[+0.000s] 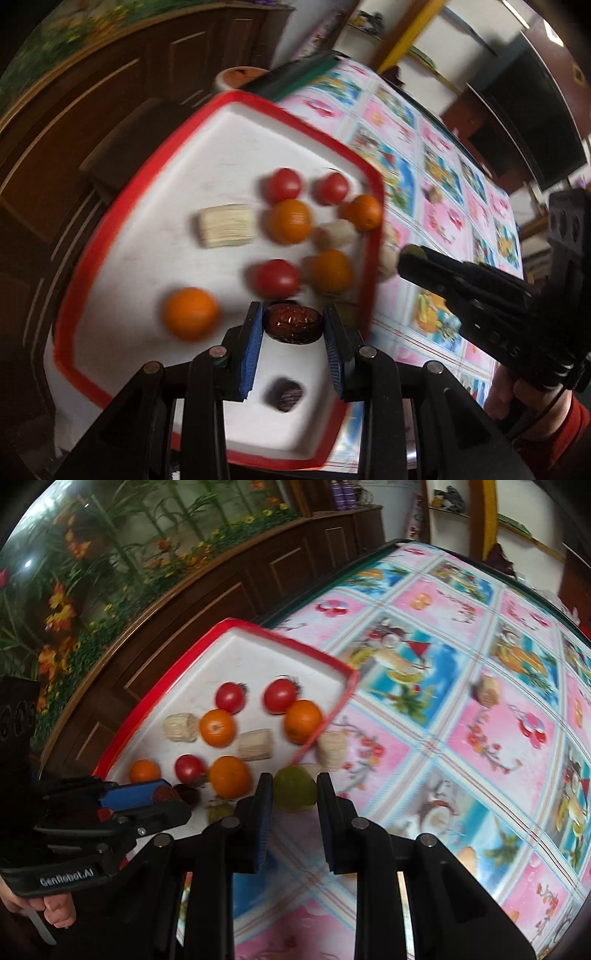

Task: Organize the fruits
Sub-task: 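Carry the date and green fruit into the tray and open both tools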

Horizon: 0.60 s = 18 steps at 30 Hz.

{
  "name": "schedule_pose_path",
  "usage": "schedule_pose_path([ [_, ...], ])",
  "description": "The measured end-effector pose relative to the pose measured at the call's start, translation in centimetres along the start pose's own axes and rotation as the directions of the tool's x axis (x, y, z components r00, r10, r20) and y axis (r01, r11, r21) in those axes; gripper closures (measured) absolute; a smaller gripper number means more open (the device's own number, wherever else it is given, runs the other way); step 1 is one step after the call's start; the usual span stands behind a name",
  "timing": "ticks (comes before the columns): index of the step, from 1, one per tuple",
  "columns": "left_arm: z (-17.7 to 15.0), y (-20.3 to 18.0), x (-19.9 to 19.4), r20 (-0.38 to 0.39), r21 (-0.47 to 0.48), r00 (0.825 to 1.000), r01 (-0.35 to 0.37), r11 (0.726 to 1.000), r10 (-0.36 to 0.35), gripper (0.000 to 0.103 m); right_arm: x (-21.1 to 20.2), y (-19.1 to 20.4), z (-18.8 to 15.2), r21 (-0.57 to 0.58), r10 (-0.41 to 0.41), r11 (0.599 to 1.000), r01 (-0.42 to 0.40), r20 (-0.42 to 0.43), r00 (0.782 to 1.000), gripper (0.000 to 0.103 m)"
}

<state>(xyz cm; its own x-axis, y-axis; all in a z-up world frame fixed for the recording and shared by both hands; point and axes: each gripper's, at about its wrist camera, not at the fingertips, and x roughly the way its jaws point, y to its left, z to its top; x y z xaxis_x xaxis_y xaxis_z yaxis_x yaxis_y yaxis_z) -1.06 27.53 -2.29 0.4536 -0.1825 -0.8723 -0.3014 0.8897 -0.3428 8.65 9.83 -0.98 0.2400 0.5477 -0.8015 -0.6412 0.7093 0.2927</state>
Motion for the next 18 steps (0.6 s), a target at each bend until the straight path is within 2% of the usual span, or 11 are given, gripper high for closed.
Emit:
schedule_pose_path([
  [6,1.1,3.1,-1.5,0.044,-0.043,0.998,-0.040,0.998,0.042,0.071,1.0,2.7,0.5,-0.033,0.051,0.998,-0.052,-0.022,0.998,0.077],
  [11,2.5,4.6,-2.2,0.065,-0.063,0.998,-0.022,0.998,0.027,0.071,1.9,5.3,0.0,-0.080,0.100,0.991,-0.104,-0.055,0.993,0.077],
  [18,3.7,4.5,-0.5,0.015,-0.002,0.999,-0.046,0.999,0.046,0.071,3.4,7.8,-1.3,-0.130,0.133,0.980,-0.148,-0.118,0.984,0.077],
])
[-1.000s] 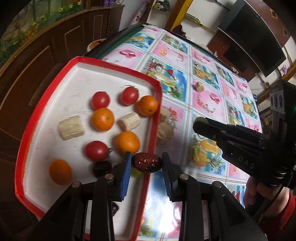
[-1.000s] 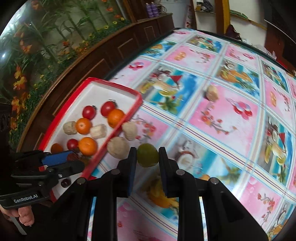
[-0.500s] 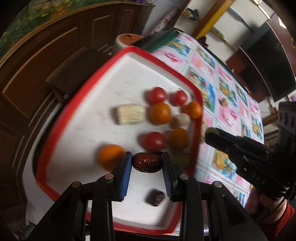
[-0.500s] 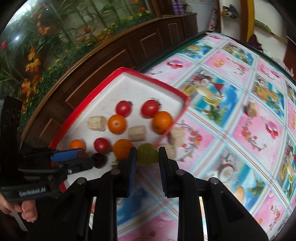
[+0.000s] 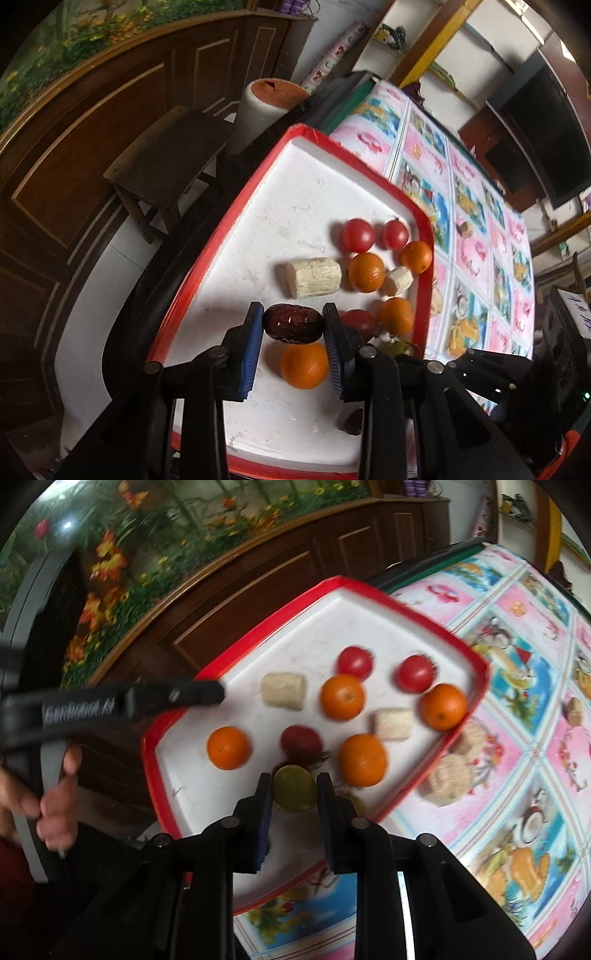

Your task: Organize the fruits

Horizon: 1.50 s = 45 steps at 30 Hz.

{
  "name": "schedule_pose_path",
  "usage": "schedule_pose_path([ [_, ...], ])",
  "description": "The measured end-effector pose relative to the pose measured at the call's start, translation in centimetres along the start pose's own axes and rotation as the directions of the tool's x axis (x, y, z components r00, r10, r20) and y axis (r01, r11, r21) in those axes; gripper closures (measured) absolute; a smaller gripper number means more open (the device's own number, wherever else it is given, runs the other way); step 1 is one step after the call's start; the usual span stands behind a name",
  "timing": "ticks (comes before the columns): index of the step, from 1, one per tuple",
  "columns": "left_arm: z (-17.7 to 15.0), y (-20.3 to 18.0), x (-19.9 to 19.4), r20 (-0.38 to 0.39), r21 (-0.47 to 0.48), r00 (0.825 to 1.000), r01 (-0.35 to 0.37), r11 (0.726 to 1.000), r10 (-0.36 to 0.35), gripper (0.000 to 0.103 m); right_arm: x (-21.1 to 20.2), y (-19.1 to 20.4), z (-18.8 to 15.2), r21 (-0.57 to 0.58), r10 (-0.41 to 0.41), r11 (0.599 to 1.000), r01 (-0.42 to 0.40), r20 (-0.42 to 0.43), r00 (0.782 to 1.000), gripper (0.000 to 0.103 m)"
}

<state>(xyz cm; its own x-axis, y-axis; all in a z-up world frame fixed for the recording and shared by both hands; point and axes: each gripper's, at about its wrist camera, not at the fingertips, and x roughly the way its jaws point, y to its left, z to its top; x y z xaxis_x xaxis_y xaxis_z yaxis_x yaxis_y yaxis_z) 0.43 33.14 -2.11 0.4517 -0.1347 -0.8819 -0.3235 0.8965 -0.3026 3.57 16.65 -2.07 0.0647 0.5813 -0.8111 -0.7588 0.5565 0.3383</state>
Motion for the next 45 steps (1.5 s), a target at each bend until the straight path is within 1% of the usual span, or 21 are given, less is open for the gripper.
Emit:
schedule_pose_path([
  [5,-0.1,-0.2,1.7,-0.032,0.039,0.999,-0.038,0.999,0.039,0.071,1.0,0.9,-0.5,-0.022,0.002,1.000,-0.003,-0.032,0.999,0.077],
  [12,0.3,0.3,2.8,-0.061,0.047,0.997,-0.051,0.998,0.053,0.071,2.2,0.8,-1.0,-0.021,-0.011,1.000,0.009,-0.071,0.997,0.077],
  [15,0.4,-0.1,3.1,-0.084,0.064,0.996,-0.037,0.997,0.042,0.071,2.5,0.7,-1.0,-0.016,-0.007,1.000,0.006,-0.075,0.997,0.077],
  [18,0.2,-1.1,3.5,-0.127,0.108,0.991,-0.025,0.994,0.039,0.071,2.8,0.9,-0.9,-0.017,-0.003,1.000,0.002,-0.083,0.997,0.077],
  [21,-0.1,-1.7,3.7,-0.144,0.124,0.989,-0.008,0.992,0.026,0.071,3.4,1.7,-1.0,-0.026,0.006,1.000,-0.009,-0.094,0.996,0.077],
  [25,-0.1,-1.9,3.8,-0.144,0.126,0.989,-0.015,0.992,0.033,0.071,4.0,2.5,-1.3,-0.037,0.005,0.999,-0.009,-0.100,0.995,0.077],
  [33,-0.2,-2.9,3.8,-0.125,0.162,0.987,-0.076,0.984,0.097,0.071,4.2,1.8,-1.3,-0.007,0.001,1.000,-0.002,-0.094,0.996,0.076],
  [36,-0.5,-3.3,3.5,-0.109,0.177,0.985,-0.116,0.977,0.137,0.071,4.0,1.5,-1.5,0.001,-0.001,1.000,0.001,-0.092,0.996,0.075],
  [37,-0.6,-3.4,3.3,-0.103,0.177,0.983,-0.132,0.975,0.152,0.071,3.8,1.4,-1.5,0.002,-0.002,1.000,0.002,-0.089,0.996,0.074],
  [39,-0.9,-3.7,3.0,-0.086,0.178,0.981,-0.159,0.971,0.176,0.071,3.1,1.2,-1.6,0.003,0.004,1.000,-0.004,-0.078,0.997,0.060],
  [41,-1.2,-4.0,2.4,-0.062,0.168,0.982,-0.164,0.972,0.176,0.071,2.3,1.2,-1.7,-0.002,0.008,1.000,-0.008,-0.060,0.998,0.058],
  [43,-1.6,-4.1,1.6,-0.021,0.139,0.983,-0.175,0.975,0.180,0.063,1.5,1.1,-1.8,-0.009,0.006,1.000,-0.007,-0.046,0.999,0.057],
  [44,-1.8,-4.3,1.2,0.004,0.127,0.982,-0.188,0.974,0.189,0.050,1.0,1.1,-1.9,-0.013,0.006,1.000,-0.006,-0.035,0.999,0.056],
  [45,-2.0,-4.4,0.6,0.044,0.113,0.979,-0.202,0.973,0.198,0.038,0.7,1.1,-2.1,-0.016,0.005,1.000,-0.005,-0.029,1.000,0.053],
])
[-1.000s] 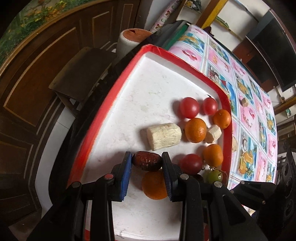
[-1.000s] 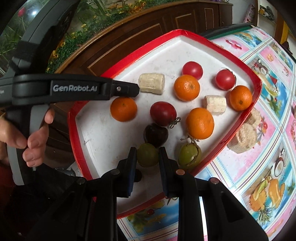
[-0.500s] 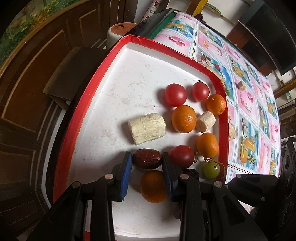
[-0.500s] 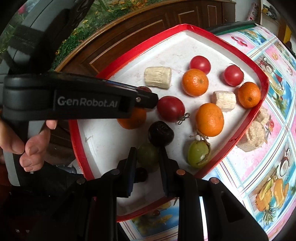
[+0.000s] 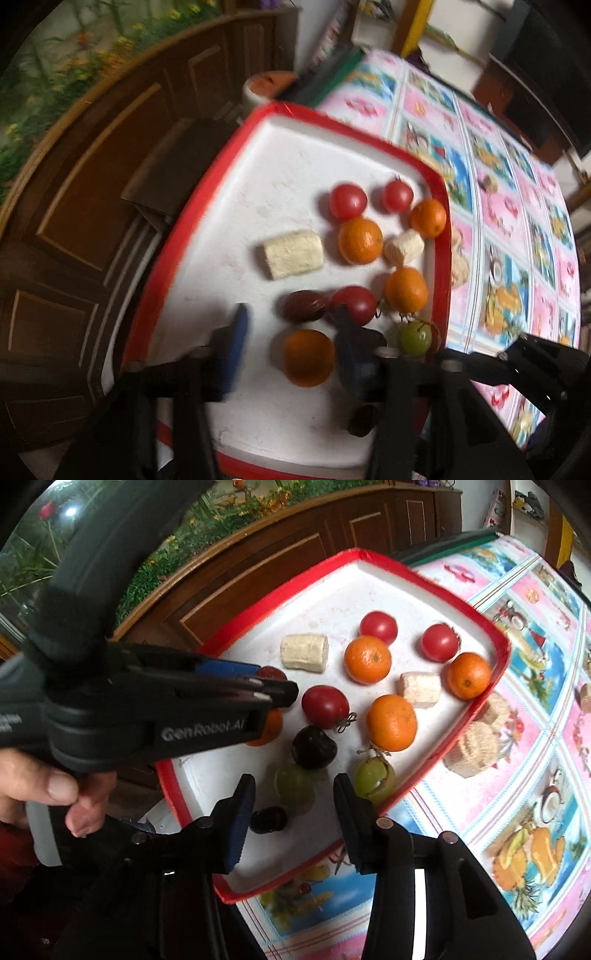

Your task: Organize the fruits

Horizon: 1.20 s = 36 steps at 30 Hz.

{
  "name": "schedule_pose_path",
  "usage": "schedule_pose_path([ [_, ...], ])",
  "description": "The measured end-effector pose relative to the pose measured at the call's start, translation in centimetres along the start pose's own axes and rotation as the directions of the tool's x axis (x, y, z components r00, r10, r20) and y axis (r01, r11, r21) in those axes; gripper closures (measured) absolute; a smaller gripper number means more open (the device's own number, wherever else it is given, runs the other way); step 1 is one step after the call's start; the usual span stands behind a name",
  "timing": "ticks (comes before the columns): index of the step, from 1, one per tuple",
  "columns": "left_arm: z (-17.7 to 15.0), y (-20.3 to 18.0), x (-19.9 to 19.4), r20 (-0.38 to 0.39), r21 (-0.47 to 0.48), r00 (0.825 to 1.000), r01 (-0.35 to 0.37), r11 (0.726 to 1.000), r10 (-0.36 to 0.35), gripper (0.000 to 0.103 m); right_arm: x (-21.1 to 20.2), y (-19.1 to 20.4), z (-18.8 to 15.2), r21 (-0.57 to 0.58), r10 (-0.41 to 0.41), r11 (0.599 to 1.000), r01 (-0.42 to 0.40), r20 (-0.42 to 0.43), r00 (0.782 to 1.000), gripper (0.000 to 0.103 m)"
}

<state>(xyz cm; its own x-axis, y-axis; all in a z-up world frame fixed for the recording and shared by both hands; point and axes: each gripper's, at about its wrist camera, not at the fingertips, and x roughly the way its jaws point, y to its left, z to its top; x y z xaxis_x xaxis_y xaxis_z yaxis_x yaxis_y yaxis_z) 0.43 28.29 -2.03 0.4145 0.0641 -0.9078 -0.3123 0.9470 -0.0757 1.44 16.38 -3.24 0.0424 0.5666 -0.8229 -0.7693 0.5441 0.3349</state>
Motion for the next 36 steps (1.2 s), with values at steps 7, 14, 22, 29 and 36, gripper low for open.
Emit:
schedule_pose_path([
  [7,-1.5,-0.5,-2.0,0.077,-0.042,0.997,-0.015,0.999,0.018,0.025,-2.4,-0.7,-1.9,-0.047,-0.031,0.998,0.032,0.021,0.999,0.043],
  [14,-3.1,-1.5,-2.8,0.073,-0.050,0.994,-0.081,0.995,0.085,0.024,-4.0,-0.6,-3.2,-0.087,-0.054,0.995,0.056,0.034,0.998,0.028],
  [22,-3.6,-1.8,-4.2,0.134,-0.067,0.983,-0.117,0.991,0.125,0.018,-4.6,-0.2,-2.6,-0.133,-0.096,0.986,0.105,0.072,0.993,0.006],
  [29,-3.8,-2.2,-4.6,0.148,-0.065,0.978,-0.139,0.988,0.147,0.015,-5.2,-0.3,-2.5,-0.131,-0.108,0.984,0.119,0.085,0.990,0.004],
  [36,-3.8,-2.0,-4.7,0.142,-0.077,0.979,-0.135,0.988,0.145,0.009,-5.3,-0.1,-2.3,-0.133,-0.111,0.983,0.123,0.088,0.990,0.003],
])
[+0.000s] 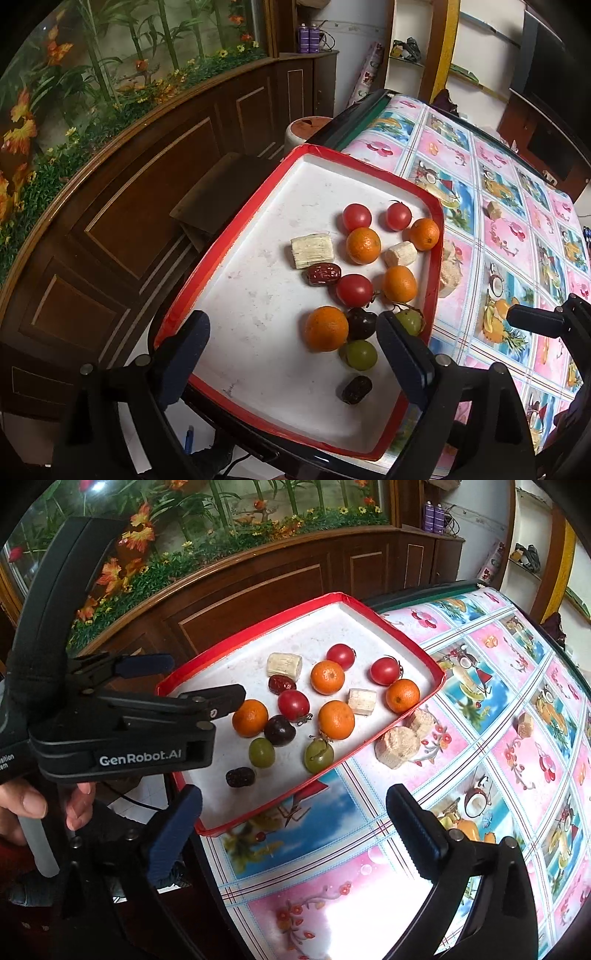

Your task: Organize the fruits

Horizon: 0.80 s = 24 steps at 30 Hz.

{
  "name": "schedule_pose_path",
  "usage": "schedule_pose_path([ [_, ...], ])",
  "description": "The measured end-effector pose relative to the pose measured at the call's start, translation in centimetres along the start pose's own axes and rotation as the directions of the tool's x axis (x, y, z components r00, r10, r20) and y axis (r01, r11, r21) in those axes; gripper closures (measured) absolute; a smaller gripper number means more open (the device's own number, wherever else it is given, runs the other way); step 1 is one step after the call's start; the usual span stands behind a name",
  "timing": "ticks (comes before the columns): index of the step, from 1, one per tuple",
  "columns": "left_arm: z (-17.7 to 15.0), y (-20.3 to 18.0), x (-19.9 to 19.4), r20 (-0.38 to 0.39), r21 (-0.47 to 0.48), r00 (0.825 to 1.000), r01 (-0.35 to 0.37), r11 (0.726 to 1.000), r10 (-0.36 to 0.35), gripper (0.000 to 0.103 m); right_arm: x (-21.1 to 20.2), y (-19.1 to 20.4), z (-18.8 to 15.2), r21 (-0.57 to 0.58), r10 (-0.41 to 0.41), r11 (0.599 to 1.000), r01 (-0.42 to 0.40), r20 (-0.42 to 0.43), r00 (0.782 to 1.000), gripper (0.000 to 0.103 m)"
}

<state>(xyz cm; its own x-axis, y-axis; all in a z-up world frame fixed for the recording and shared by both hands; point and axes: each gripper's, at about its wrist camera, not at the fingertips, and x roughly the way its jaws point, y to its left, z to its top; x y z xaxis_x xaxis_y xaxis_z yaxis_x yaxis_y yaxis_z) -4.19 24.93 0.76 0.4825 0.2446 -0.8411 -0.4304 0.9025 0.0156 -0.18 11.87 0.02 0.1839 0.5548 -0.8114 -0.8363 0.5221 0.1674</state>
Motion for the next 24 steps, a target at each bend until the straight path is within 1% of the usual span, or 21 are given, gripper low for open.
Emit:
schedule_pose_path([
  [3,0.0,0.0,-0.2,0.009,-0.002,1.000,0.005,1.000,-0.005,0.005,-0.1,0.0,0.2,0.004,-0.003,1.000,0.003,0.003,1.000,0.003],
  [7,0.1,-0.2,-0.4,0.015,-0.001,1.000,0.007,1.000,-0.006,0.005,-0.3,-0.2,0.5,0.020,0.000,1.000,0.000,0.016,1.000,0.002],
  [12,0.2,-0.4,-0.8,0.025,-0.001,1.000,0.010,1.000,-0.010,0.001,-0.6,-0.3,0.7,0.024,-0.006,1.000,0.005,0.029,1.000,0.001],
  [24,0.0,-1.1,-1.4,0.036,-0.004,0.999,-0.001,1.000,0.001,0.001,-1.2,-0.6,0.4,0.039,-0.007,0.999,0.005,0.043,0.999,0.000],
])
